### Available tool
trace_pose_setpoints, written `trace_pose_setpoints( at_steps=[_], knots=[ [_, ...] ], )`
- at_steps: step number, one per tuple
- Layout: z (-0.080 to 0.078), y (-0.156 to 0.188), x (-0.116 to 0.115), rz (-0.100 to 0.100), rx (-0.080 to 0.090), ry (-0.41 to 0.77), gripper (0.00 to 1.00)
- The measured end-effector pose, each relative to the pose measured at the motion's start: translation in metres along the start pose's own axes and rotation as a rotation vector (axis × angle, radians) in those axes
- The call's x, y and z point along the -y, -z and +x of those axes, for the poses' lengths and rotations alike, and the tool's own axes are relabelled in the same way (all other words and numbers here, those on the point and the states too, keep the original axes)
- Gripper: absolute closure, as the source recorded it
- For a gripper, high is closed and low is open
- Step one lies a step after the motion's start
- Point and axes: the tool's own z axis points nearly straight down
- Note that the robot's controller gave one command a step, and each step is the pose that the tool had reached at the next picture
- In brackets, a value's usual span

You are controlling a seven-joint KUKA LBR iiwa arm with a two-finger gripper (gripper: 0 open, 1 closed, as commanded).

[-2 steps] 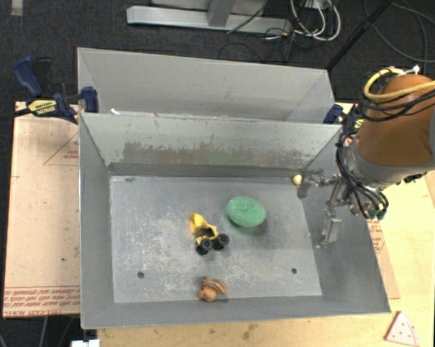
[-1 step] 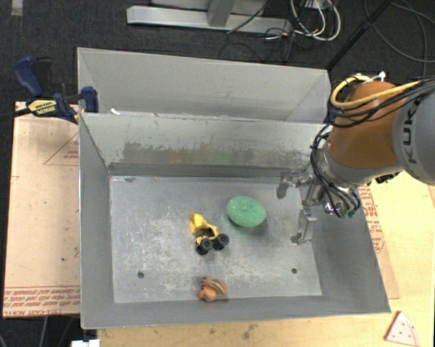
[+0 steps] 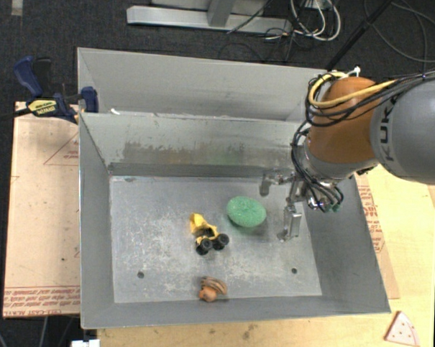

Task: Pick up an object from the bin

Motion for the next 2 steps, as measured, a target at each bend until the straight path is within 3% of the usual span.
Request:
trace_pose_setpoints(
  at_steps=[1,2],
  knots=[
    [-0.025,-0.034,-0.013,0.004,0.013,0.076,0.00],
    [-0.014,-0.058,-0.035,0.001,0.007,-0.243,1.00]
  ],
)
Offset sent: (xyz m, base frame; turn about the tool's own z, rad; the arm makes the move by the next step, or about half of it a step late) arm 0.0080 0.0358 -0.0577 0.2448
